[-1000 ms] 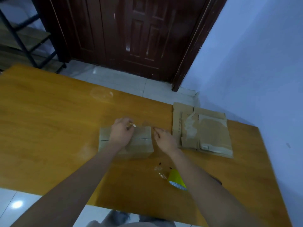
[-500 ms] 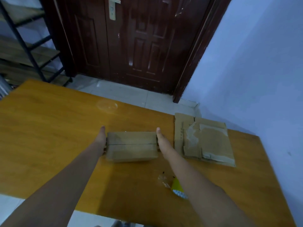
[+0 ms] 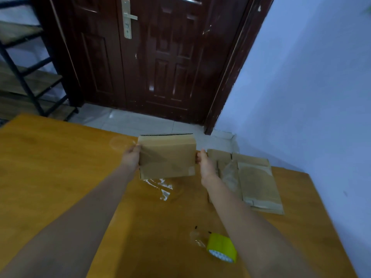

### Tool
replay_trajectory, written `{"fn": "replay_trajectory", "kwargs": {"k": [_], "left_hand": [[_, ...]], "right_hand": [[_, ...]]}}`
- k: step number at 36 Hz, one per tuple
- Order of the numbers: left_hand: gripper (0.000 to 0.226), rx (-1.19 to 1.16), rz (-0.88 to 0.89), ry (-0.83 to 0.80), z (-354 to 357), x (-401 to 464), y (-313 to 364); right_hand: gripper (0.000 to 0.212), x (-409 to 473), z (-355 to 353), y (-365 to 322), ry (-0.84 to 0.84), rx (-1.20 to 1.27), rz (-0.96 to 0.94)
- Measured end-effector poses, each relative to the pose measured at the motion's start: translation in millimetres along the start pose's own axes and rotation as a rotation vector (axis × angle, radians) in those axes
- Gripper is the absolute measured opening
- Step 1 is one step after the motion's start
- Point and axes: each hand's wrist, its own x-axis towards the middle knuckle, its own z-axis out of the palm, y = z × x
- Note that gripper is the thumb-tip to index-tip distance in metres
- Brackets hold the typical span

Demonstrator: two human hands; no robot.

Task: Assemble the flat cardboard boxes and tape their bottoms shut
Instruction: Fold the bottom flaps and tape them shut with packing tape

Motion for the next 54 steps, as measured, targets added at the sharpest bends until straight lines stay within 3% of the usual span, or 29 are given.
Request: {"fn": "replay_trajectory", "kwargs": {"k": [6, 9, 14, 16, 24, 28, 32, 36, 39, 46, 54], "left_hand": [[0.050, 0.036, 0.027, 0.038, 15, 18, 3], [0.042, 0.094, 0.074, 0.077, 22, 27, -2], [0.024, 0.119, 0.137, 0.090, 35, 32, -10], [0.020, 0.124, 0.158, 0.092, 39, 39, -16], [0.017, 0.193, 0.102, 0.100, 44, 70, -36], [0.021, 0.231, 0.056, 0.091, 42, 76, -44], [0.017, 0.266, 0.071, 0.093, 44, 84, -42], [0.033, 0.317, 0.057, 0.082, 47, 101, -28], [0.043, 0.350, 0.050, 0.049, 49, 118, -20], [0.048, 0.556, 0.075, 0.042, 55, 117, -13], [0.042, 1.080, 0.338, 0.143, 32, 66, 4]], "right_hand": [[0.059, 24, -2, 0, 0.043, 0.068, 0.035], [0.059, 37, -5, 3, 0.024, 0.187, 0.064], [0.040, 60, -12, 11, 0.043, 0.397, 0.093], [0.045, 67, -12, 14, 0.057, 0.416, 0.104], [0.056, 105, -11, 39, 0.044, 0.281, 0.201], [0.033, 116, -10, 44, 0.027, 0.255, 0.223], [0.052, 124, -6, 44, 0.046, 0.266, 0.220], [0.053, 127, 3, 37, -0.015, 0.239, 0.207], [0.059, 130, 13, 31, -0.062, 0.111, 0.186], [0.050, 127, 13, 15, -0.031, -0.291, -0.031], [0.045, 78, -20, 3, -0.022, -0.847, -0.302]]}}
